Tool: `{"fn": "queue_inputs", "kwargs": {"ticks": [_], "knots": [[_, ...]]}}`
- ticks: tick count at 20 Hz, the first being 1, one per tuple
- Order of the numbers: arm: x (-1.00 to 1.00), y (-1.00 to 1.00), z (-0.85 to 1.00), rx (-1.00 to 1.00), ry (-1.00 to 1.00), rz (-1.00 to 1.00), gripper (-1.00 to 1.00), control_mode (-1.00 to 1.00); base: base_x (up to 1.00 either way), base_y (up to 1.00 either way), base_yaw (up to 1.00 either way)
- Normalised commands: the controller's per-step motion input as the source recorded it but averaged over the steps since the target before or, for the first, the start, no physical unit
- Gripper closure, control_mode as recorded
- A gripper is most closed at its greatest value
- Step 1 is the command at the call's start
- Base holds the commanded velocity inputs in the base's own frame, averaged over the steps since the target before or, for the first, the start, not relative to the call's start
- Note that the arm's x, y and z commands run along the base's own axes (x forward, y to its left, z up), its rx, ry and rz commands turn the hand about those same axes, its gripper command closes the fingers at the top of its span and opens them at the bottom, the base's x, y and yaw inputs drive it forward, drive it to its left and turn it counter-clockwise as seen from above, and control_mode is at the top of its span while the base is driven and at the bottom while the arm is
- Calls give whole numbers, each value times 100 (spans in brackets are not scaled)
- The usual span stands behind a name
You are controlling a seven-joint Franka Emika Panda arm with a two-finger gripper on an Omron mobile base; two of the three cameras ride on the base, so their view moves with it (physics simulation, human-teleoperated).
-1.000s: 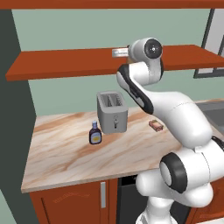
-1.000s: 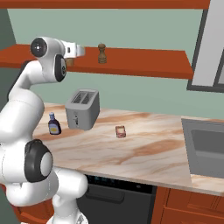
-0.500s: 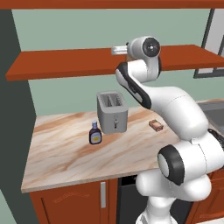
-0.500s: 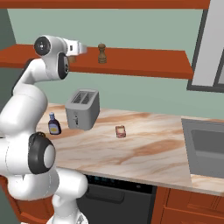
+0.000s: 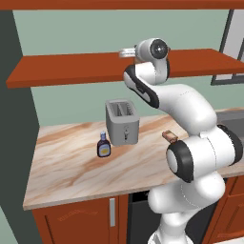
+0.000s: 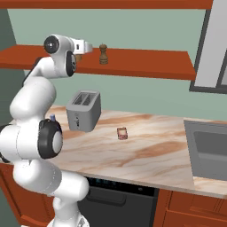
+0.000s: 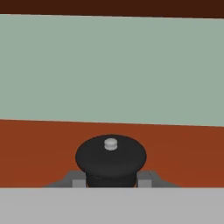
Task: There are various items on the counter. Only move the condiments/shakers into the cabinet.
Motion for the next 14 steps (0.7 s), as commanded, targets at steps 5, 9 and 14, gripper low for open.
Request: {"fn": "queue_inputs", "kwargs": {"ticks": [5, 9, 14], "knots": [[18, 0, -39, -6, 0, 0, 100, -100, 0, 0, 0], [13, 0, -41, -3, 0, 0, 100, -100, 0, 0, 0], [9, 0, -10, 0, 0, 0, 100, -100, 0, 0, 0]]}}
